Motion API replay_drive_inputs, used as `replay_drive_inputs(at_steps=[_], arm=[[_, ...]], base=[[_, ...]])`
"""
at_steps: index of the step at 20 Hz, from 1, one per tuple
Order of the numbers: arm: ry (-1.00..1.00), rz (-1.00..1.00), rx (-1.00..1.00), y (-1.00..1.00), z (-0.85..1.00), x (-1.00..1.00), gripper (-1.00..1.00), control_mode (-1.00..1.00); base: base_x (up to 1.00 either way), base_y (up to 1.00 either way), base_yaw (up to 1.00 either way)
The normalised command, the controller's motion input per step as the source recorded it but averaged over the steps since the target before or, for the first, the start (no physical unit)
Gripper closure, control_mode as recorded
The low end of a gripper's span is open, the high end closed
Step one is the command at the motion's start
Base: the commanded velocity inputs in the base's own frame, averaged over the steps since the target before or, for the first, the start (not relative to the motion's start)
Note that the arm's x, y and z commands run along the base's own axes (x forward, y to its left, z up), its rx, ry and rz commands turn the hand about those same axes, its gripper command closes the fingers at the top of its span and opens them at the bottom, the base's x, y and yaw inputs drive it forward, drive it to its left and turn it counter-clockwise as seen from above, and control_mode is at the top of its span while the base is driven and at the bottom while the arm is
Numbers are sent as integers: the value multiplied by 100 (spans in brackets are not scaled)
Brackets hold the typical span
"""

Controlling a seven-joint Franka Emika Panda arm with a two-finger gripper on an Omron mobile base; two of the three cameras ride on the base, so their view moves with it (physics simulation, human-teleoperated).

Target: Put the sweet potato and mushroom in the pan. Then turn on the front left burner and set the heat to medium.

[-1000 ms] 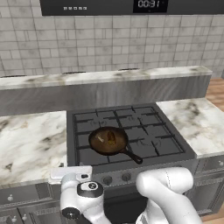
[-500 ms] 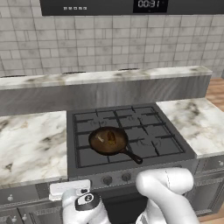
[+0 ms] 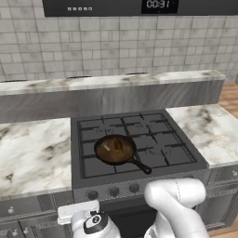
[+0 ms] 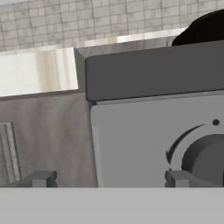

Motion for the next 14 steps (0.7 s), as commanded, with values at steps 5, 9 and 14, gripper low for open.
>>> replay_drive_inputs(at_steps=[5, 9, 14], arm=[[-8, -1, 0, -5, -20, -49, -100, -100], [-13, -4, 1, -9, 0, -60, -100, -100], [-2, 0, 2, -39, 23, -21, -100, -100]], base=[[0, 0, 0], [0, 0, 0], [0, 0, 0]])
